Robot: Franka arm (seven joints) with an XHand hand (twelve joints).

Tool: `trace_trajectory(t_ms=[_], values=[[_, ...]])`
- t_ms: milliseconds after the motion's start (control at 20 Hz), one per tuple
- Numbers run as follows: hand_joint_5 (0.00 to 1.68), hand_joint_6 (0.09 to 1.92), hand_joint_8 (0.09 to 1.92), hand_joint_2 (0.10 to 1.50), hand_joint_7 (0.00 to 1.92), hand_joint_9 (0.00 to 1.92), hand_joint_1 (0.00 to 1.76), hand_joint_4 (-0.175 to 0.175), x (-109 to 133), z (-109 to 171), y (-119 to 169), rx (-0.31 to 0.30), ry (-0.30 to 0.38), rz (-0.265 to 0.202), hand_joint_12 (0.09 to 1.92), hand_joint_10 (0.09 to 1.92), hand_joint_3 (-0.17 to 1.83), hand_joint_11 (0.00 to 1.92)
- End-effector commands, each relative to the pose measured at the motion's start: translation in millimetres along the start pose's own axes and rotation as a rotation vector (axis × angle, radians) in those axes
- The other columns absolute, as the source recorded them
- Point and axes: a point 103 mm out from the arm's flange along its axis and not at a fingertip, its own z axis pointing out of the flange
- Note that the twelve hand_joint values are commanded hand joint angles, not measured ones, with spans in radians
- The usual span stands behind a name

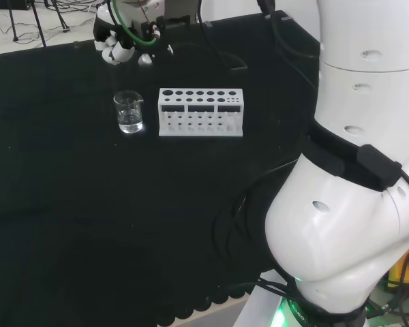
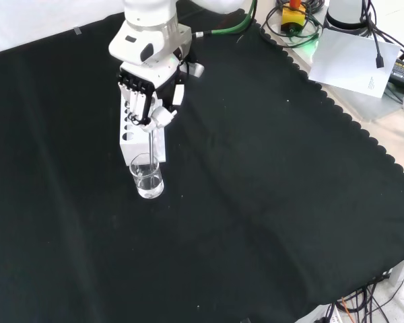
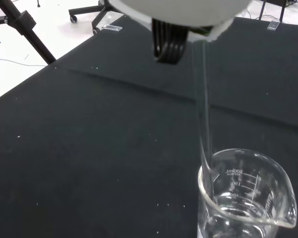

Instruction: Stir in the beaker to the left of the white test tube rack with the glass rod.

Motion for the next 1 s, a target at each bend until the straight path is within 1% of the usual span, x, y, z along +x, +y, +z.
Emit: trace_trajectory(t_ms=[50, 300, 500, 700, 850, 1000], values=[[1.09, 0.74, 1.15, 0.69, 1.18, 1.71, 1.31, -0.175, -23, -4, -4, 0.003, -0.015, 0.04, 0.77, 0.85, 0.73, 1.68], [1.09, 0.74, 1.15, 0.69, 1.18, 1.71, 1.31, -0.175, -40, -14, -27, -0.009, -0.019, 0.075, 0.77, 0.85, 0.73, 1.68], [1.09, 0.74, 1.15, 0.69, 1.18, 1.71, 1.31, -0.175, -39, -14, -37, -0.003, -0.021, 0.085, 0.77, 0.85, 0.73, 1.68], [1.09, 0.74, 1.15, 0.69, 1.18, 1.71, 1.31, -0.175, -26, -12, -35, -0.002, -0.026, 0.069, 0.77, 0.85, 0.73, 1.68], [1.09, 0.74, 1.15, 0.69, 1.18, 1.71, 1.31, -0.175, -12, -6, -21, 0.004, -0.029, 0.041, 0.77, 0.85, 0.73, 1.68], [1.09, 0.74, 1.15, 0.69, 1.18, 1.71, 1.31, -0.175, -6, -3, -11, 0.014, -0.04, 0.026, 0.77, 0.85, 0.73, 1.68]])
